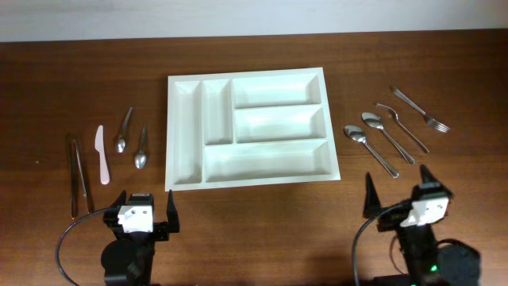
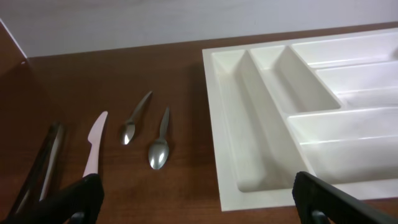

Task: Pack container

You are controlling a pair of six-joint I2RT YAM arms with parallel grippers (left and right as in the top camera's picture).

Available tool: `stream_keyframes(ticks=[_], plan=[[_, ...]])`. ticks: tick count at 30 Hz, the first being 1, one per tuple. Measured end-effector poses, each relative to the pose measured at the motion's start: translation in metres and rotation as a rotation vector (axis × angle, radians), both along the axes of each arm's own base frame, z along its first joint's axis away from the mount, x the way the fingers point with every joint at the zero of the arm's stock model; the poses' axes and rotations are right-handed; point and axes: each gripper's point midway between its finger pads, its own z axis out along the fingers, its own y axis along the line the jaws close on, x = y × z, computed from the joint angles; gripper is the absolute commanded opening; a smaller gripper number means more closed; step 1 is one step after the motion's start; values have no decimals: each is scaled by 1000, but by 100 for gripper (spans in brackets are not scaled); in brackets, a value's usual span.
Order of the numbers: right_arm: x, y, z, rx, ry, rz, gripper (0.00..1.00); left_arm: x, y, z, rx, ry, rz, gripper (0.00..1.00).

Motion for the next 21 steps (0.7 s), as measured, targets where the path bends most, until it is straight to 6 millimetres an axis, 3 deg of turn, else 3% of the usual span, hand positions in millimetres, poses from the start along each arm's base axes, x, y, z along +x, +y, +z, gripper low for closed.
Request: stream_keyframes(ticks=[4,9,13,16,21], plan=[[5,-8,14,-46,151,-43,99,0,0,0,0,1,0,99],[34,-11,59,-147,282,-42,98,0,0,-1,-1,2,0,99],[59,-10,76,-187,385,-26,99,0,0,-1,0,2,0,99],[78,-9,73,-205,461,-15,99,0,0,0,0,-2,0,99],[89,-11,51,-229,602,-11,99,2,-13,6,-23,-28,-72,99]])
